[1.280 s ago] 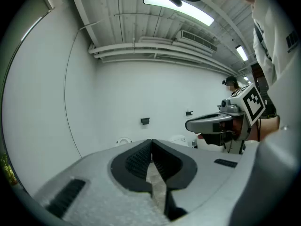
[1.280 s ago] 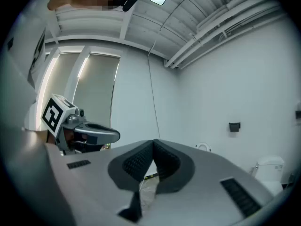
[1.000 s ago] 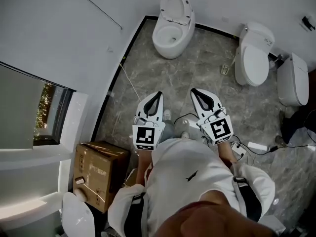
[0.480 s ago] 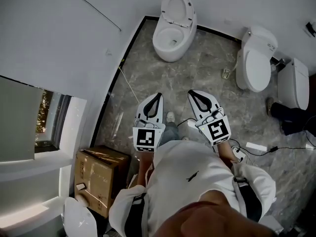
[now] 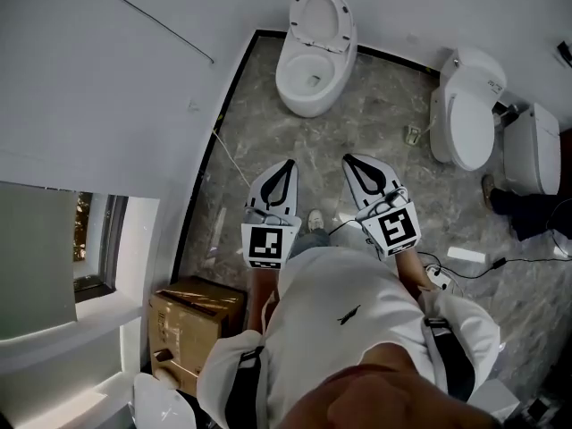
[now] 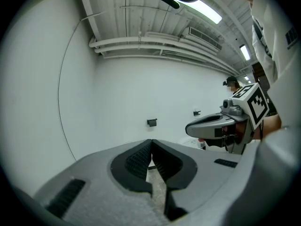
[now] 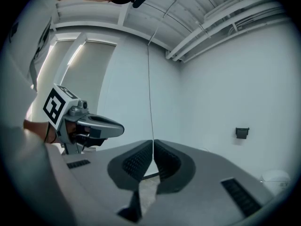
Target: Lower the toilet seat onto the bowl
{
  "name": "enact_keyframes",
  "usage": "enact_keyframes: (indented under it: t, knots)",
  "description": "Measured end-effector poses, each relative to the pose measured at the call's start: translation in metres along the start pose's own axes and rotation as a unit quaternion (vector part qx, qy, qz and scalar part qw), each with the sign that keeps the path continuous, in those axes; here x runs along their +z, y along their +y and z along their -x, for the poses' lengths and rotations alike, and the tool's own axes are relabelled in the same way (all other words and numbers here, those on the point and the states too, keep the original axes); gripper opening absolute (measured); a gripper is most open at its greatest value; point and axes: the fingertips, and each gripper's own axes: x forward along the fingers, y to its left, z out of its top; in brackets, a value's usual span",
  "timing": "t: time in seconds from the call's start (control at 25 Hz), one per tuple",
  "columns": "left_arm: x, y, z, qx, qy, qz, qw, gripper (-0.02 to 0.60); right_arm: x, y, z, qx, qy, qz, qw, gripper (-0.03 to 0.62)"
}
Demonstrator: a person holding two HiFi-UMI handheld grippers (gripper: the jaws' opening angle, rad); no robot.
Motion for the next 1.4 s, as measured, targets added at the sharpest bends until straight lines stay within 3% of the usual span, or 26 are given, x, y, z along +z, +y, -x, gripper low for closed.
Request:
enact_keyframes:
  t: [0.64,1.4]
  knots:
    - [-0.010,0.102,-0.060,-0.023,-0.005,0.008,0.9997,0.028,0.009,-0.016,-0.117,-0.015,0.012,0.017,1.000,0.031]
    - [-0.008,0.154,-0.130,-0.026,-0.012,0.013,0.9995,0.028,0.000,-0.067,-0.183,-0.031,0.029,0.030,0.999,0.031]
